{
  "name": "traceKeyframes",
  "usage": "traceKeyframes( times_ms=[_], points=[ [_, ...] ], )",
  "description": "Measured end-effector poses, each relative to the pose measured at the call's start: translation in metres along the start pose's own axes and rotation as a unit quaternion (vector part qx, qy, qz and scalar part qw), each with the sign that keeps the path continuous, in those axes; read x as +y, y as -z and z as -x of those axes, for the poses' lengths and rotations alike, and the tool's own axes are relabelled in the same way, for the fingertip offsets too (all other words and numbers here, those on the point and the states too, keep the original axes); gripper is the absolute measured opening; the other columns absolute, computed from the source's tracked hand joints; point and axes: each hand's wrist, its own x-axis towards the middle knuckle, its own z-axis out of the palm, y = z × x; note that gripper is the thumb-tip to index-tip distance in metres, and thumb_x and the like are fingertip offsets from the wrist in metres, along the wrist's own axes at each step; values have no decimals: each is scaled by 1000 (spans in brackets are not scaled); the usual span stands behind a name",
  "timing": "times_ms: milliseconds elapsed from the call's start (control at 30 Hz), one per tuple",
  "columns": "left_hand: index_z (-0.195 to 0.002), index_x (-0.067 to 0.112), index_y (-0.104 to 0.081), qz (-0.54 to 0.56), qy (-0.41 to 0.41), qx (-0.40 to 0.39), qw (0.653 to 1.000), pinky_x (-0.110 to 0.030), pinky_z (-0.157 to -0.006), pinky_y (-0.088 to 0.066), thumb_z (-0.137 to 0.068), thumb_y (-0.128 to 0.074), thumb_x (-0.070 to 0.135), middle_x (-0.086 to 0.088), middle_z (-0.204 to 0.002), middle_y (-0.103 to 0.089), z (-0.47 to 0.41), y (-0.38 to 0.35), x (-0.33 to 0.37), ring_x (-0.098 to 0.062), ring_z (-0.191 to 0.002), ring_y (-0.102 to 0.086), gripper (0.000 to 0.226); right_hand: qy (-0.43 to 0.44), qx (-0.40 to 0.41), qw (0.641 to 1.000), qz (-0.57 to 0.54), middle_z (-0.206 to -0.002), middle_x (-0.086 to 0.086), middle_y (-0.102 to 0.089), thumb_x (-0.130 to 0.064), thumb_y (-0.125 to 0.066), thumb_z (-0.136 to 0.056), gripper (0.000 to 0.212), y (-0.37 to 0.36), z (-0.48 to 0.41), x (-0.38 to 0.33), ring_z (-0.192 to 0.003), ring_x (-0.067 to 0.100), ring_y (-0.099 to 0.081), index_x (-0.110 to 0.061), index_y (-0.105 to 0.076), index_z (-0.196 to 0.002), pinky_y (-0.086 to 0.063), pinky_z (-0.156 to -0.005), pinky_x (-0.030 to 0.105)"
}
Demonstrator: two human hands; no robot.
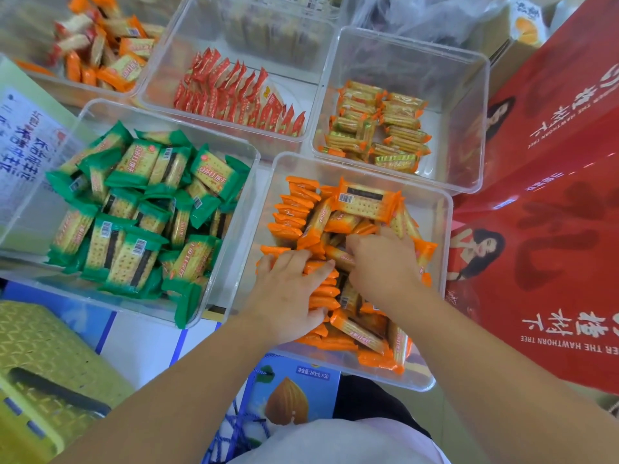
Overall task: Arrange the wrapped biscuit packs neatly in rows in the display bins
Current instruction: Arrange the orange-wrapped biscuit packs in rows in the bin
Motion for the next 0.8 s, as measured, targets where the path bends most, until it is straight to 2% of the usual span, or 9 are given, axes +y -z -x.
traceKeyframes(
  times_ms=[100,233,333,400,500,600,667,800],
  points=[
    [-152,44,-27,7,-12,-4,1000,-52,-113,-21,-86,-41,70,2,-149,-36,-6,8,1,-22,-139,-29,73,-1,13,999,-36,-87,0,-64,-14,-62,-82,30,-4,2,0,-103,28,-52,-25,-60,-110,-43,-67,36],
    [-150,31,-40,52,2,44,998,-43,-104,-29,-96,-28,52,8,-140,-47,-11,19,0,-17,-130,-42,59,-9,18,999,-50,-96,3,-65,-12,-62,-85,34,-5,3,1,-99,28,-57,-24,-58,-117,-40,-60,34],
    [-150,23,-42,28,4,84,996,-44,-104,-33,-100,-40,40,4,-141,-51,-19,21,-4,-20,-127,-48,52,-3,-6,999,-50,-98,2,-64,-9,-62,-84,25,-5,5,-1,-99,28,-58,-22,-56,-104,-39,-61,35],
    [-145,20,-50,10,-4,107,994,-45,-100,-37,-98,-53,31,1,-134,-58,-26,21,-4,-24,-119,-54,48,10,-21,999,-43,-99,0,-65,-11,-64,-82,22,-5,8,-2,-104,27,-54,-26,-54,-95,-39,-68,38],
    [-129,17,-65,-27,-19,126,991,-47,-88,-42,-88,-70,25,-4,-114,-64,-35,20,-7,-30,-103,-59,42,24,-25,999,-28,-103,-2,-67,-17,-66,-81,26,-10,13,1,-111,27,-48,-27,-62,-105,-37,-82,41],
    [-115,19,-73,-49,-15,98,994,-45,-81,-41,-86,-74,31,-5,-98,-63,-48,26,-12,-32,-95,-59,32,17,6,998,-55,-103,-1,-66,-20,-66,-81,27,-13,17,7,-108,27,-48,-26,-64,-107,-31,-76,39],
    [-117,26,-72,-83,13,44,995,-39,-79,-40,-93,-63,43,-3,-96,-67,-57,31,-14,-29,-95,-62,31,8,24,996,-90,-99,1,-63,-20,-64,-82,24,-12,19,11,-102,27,-51,-21,-63,-106,-33,-70,35],
    [-110,30,-70,-131,52,15,990,-33,-65,-42,-98,-50,51,-2,-92,-71,-67,33,-8,-27,-88,-68,31,-15,44,989,-142,-85,-2,-42,-21,-63,-85,13,-9,19,16,-86,24,-50,-18,-54,-94,-24,-53,30]
  ],
)
